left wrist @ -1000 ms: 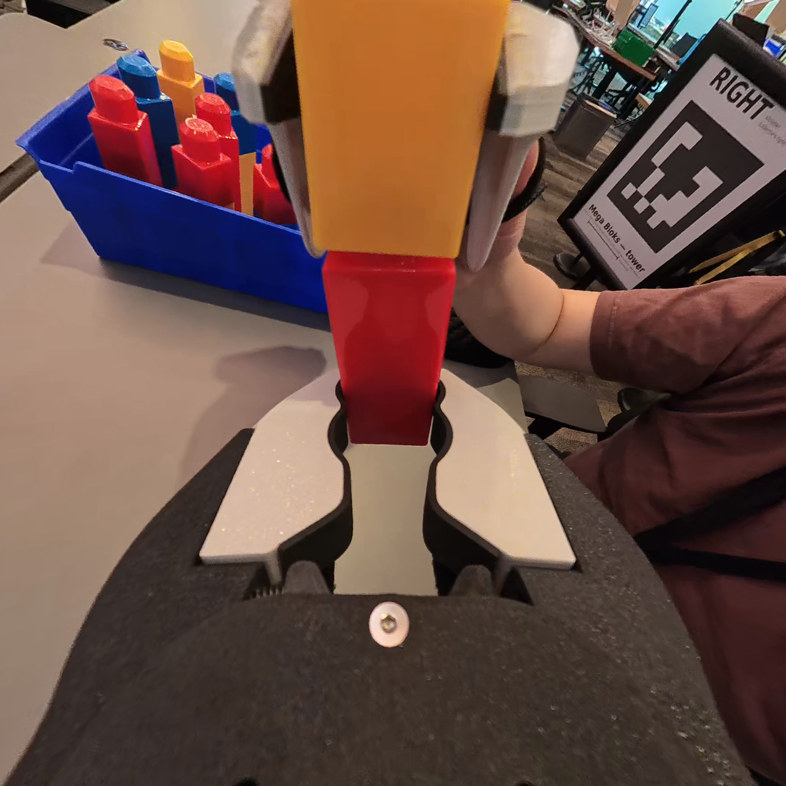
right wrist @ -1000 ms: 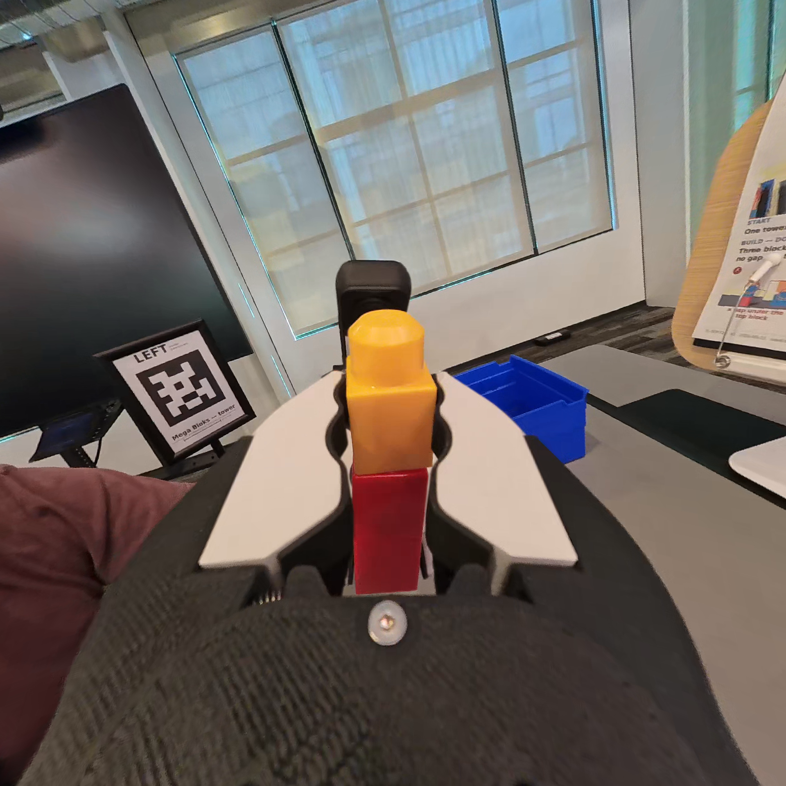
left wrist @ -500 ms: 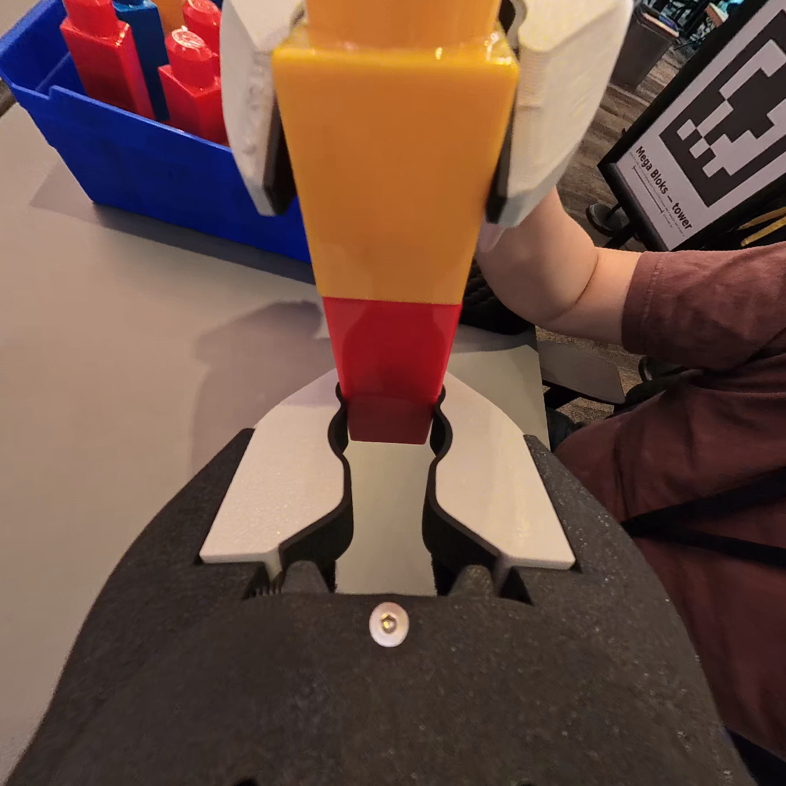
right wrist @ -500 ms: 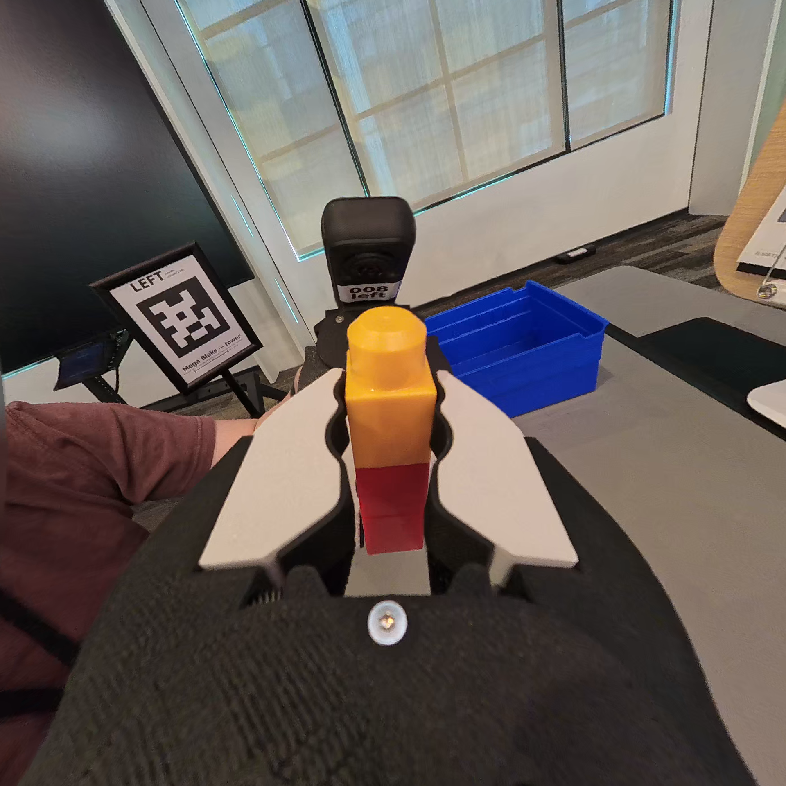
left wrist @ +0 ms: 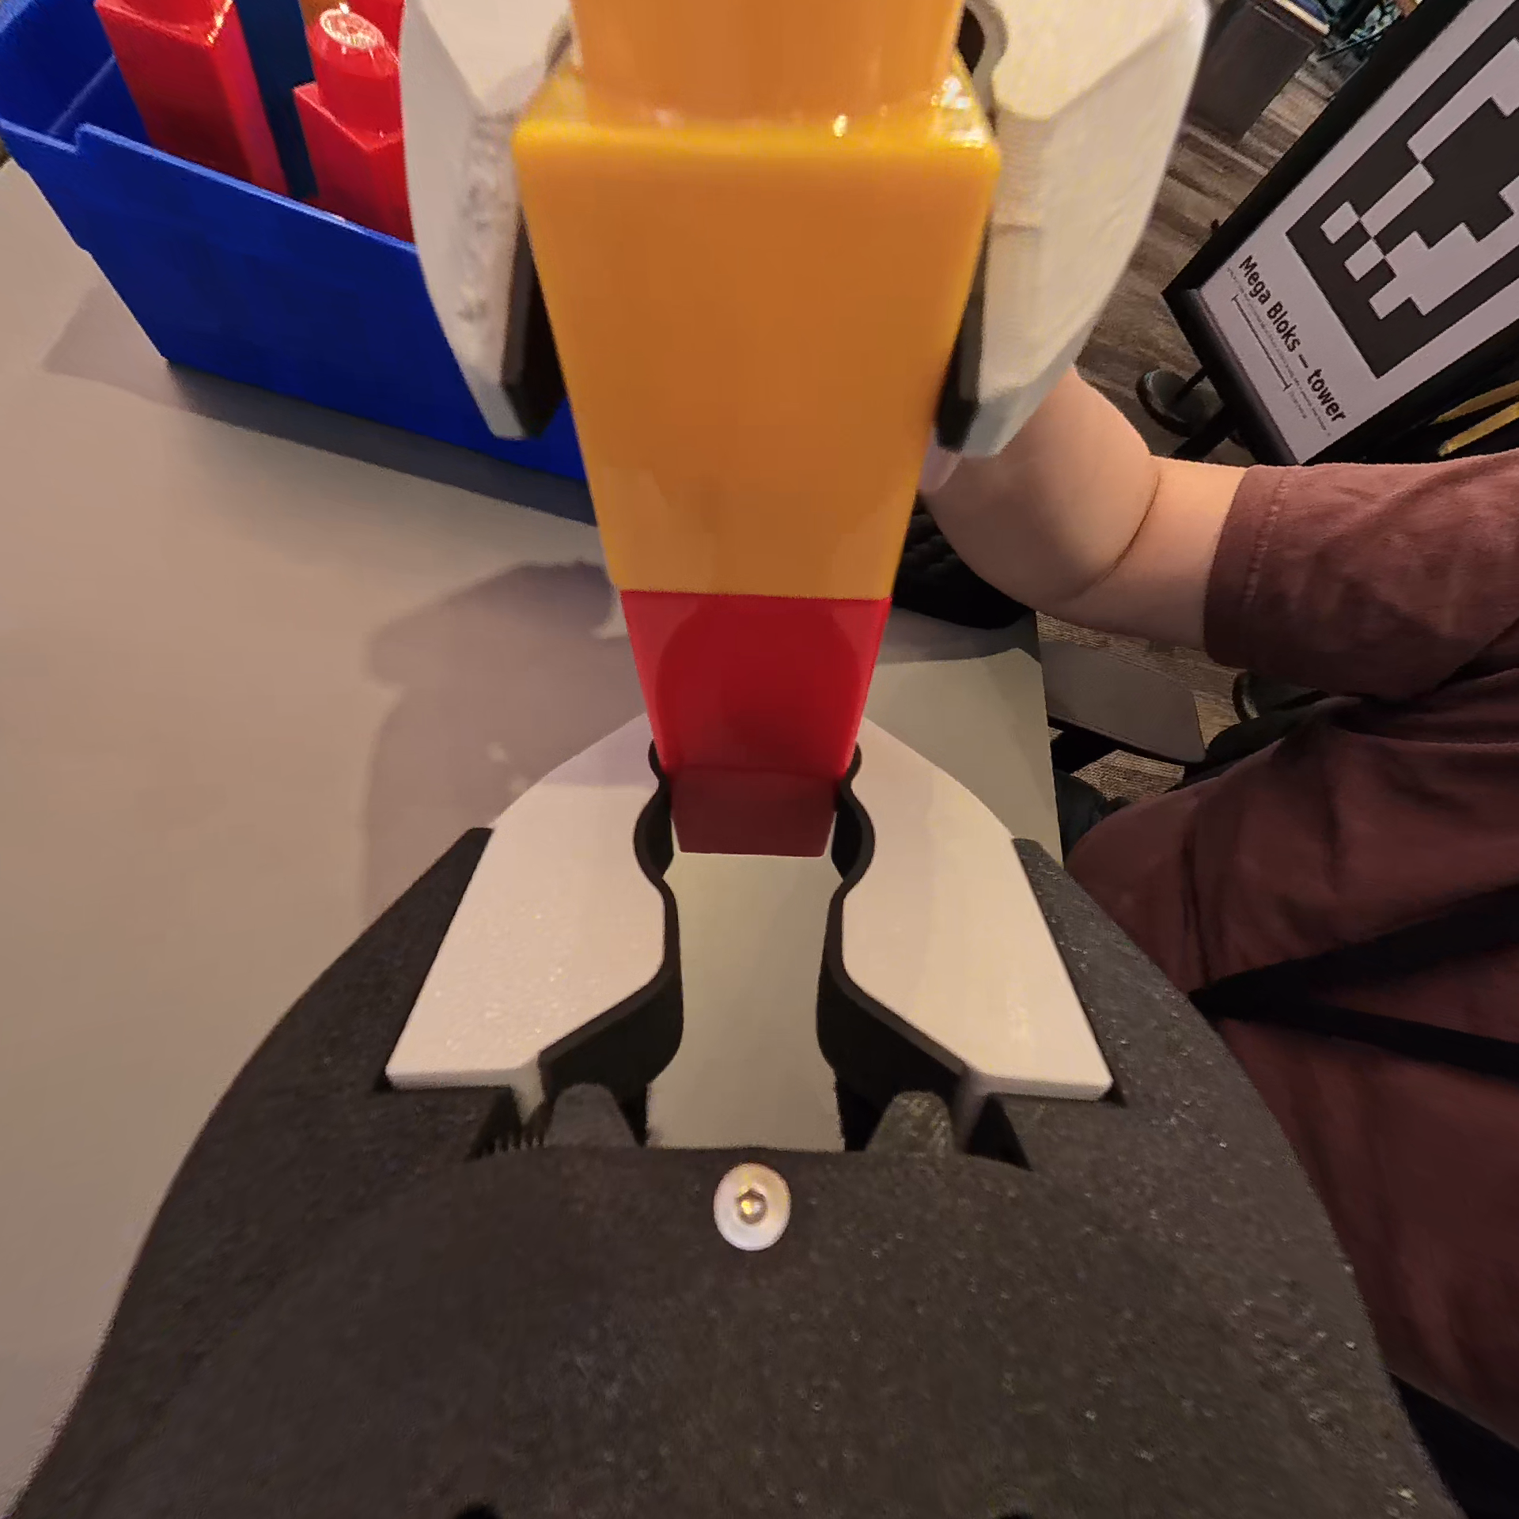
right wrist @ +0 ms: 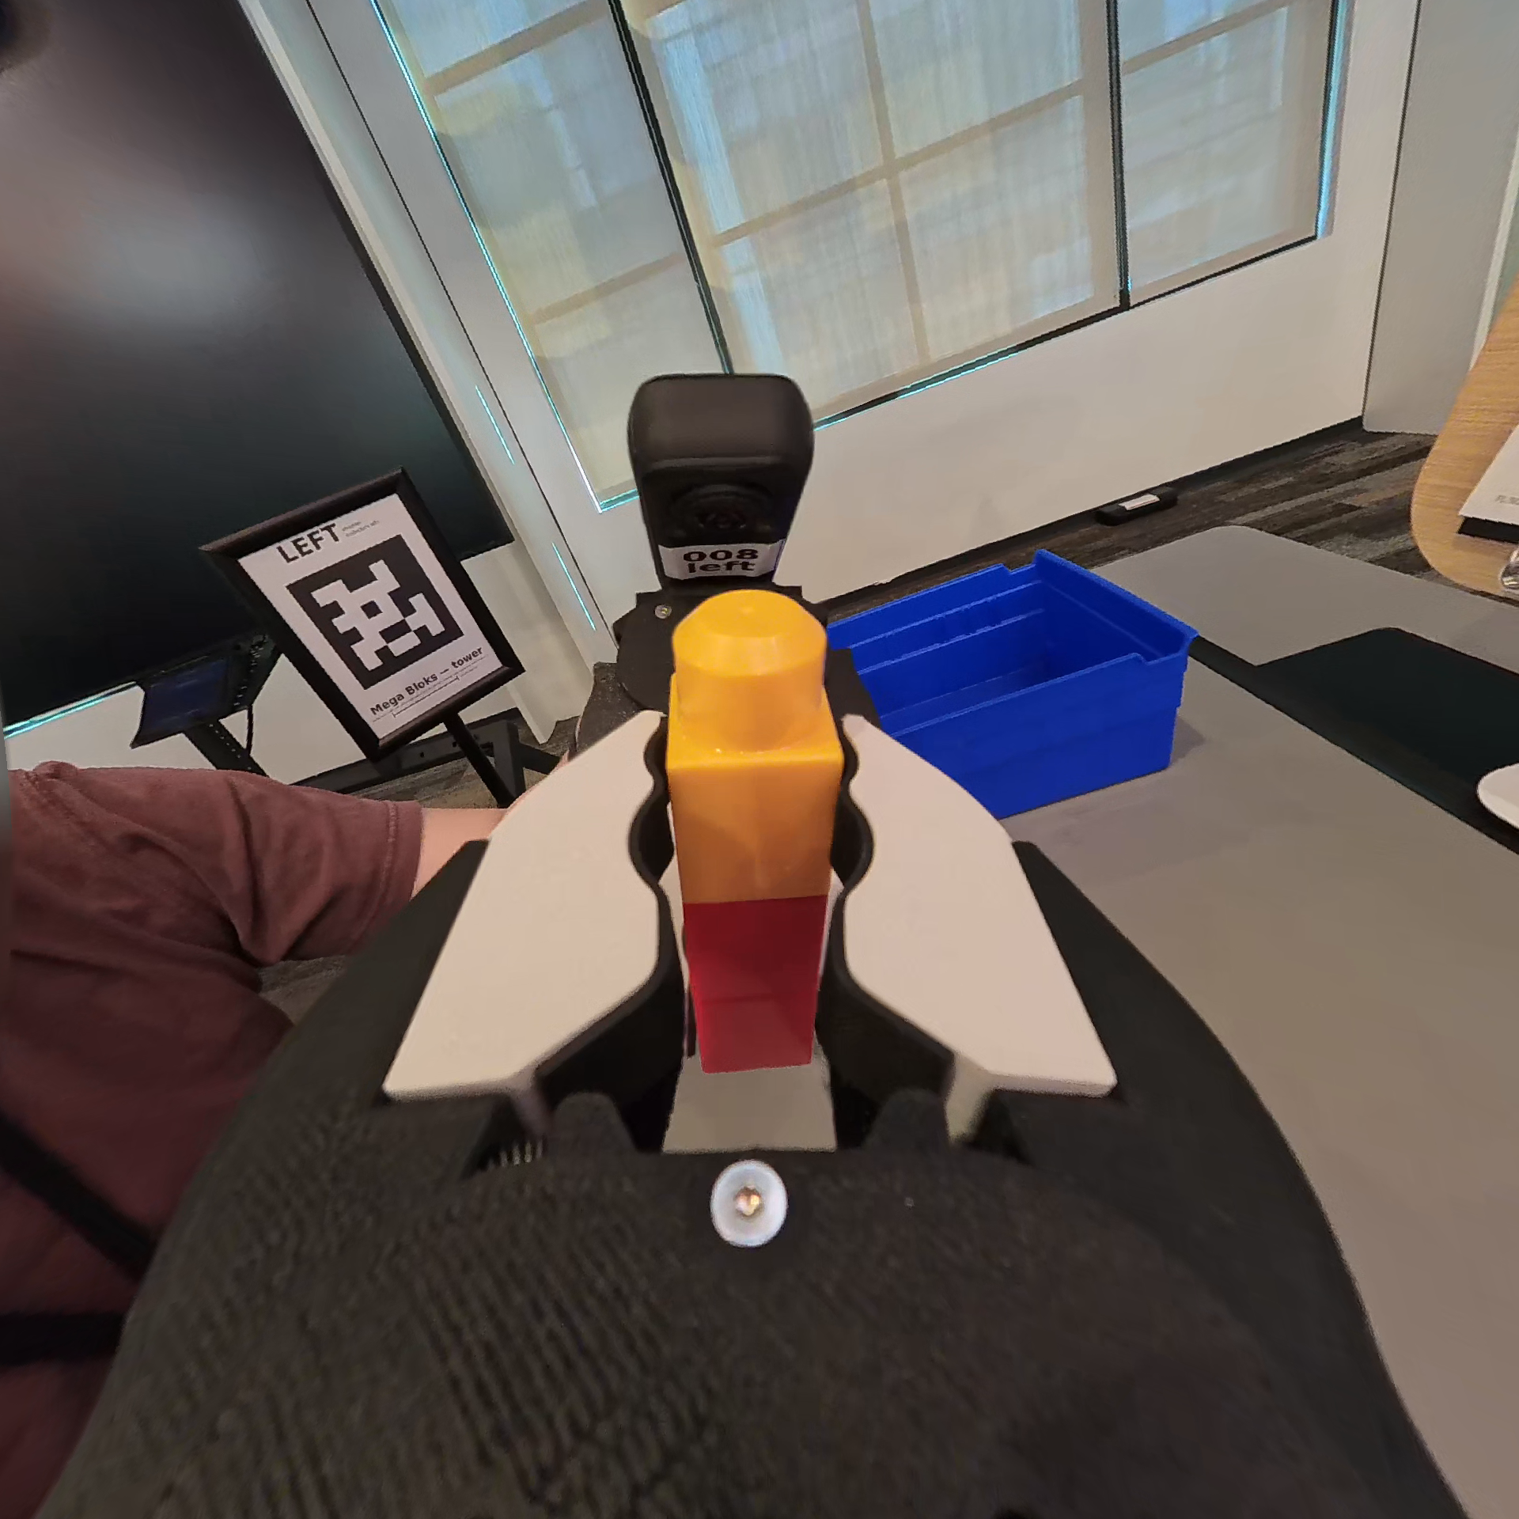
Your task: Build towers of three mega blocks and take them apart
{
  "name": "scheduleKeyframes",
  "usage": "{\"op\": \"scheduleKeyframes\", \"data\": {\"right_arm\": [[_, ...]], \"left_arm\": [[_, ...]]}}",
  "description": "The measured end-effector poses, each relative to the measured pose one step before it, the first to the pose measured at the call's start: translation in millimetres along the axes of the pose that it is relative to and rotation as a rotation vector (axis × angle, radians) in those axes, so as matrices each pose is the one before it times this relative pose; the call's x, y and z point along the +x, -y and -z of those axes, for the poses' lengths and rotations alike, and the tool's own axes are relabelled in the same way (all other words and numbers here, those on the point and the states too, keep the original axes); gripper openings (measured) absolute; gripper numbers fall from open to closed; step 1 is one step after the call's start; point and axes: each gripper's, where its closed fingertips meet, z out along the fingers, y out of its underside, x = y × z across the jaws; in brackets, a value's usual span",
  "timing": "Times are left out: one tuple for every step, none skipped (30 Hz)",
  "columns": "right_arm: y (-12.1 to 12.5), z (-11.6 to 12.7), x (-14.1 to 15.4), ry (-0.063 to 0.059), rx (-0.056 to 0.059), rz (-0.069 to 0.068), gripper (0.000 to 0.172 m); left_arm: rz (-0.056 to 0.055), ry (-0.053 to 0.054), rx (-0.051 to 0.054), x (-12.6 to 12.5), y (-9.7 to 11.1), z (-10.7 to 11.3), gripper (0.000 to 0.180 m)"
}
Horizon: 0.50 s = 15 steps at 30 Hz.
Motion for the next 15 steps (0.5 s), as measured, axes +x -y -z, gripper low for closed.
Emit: {"op": "scheduleKeyframes", "data": {"right_arm": [[1.43,0.48,1.34,-0.0086,0.0066,-0.0015,0.037],[2.85,1.2,0.78,-0.0067,0.0134,0.0007,0.037],[2.73,1.99,0.29,-0.0058,0.0072,0.0126,0.037],[2.37,2.7,1.13,-0.0167,0.0002,0.025,0.041],[2.7,3.19,2.94,-0.0304,0.0014,0.0205,0.056],[1.88,3.32,0.77,-0.0105,-0.0036,0.0122,0.062],[-0.21,2.36,-3.63,0.0252,-0.0113,0.0029,0.06],[-1.05,0.61,-3.64,0.028,-0.0077,-0.0121,0.059],[-1.61,-1.22,-0.86,0.0124,-0.0043,-0.0172,0.059],[-2.47,-2.7,0.57,0.0052,-0.0043,-0.015,0.059],[-2.94,-3.46,0.13,0.0092,-0.0054,-0.0088,0.059],[-3.98,-3.94,-0.39,0.0123,-0.0121,-0.0081,0.059],[-5.67,-3.68,-0.11,0.0118,-0.0268,-0.0076,0.059],[-4.93,-3.0,-0.38,0.0105,-0.0236,-0.0001,0.059],[-3.19,-2.51,-1.47,0.0154,-0.0111,0.0039,0.057]], "left_arm": [[0.0037,0.0026,0.0076,-1.16,0.86,0.79,0.035],[-0.0007,0.0026,0.0166,-0.73,2.37,1.64,0.036],[-0.0004,-0.0042,0.0254,0.54,3.73,3.2,0.036],[-0.0016,0.004,0.0397,-0.31,6.05,5.05,0.036],[-0.0069,0.015,0.0389,-1.86,6.02,6.33,0.036],[-0.0099,0.0149,0.0215,-1.7,3.38,6.23,0.036],[-0.0095,0.0096,0.0078,-0.92,1.42,5.23,0.036],[-0.0089,0.0031,0.0045,0.15,0.87,3.82,0.036],[-0.0078,-0.0012,0.0096,0.94,1.65,2.29,0.036],[-0.0059,-0.0076,0.0055,1.7,1.18,0.79,0.036],[-0.0047,-0.0106,-0.0012,2.01,0.08,-0.29,0.036],[-0.003,-0.0074,-0.0028,1.29,-0.35,-0.87,0.036],[-0.0031,-0.0061,-0.0008,0.73,-0.31,-1.03,0.036],[-0.0009,-0.0098,-0.0027,1.17,-0.84,-1.14,0.036],[0.0029,-0.0149,-0.0106,1.62,-2.09,-1.46,0.036]]}}
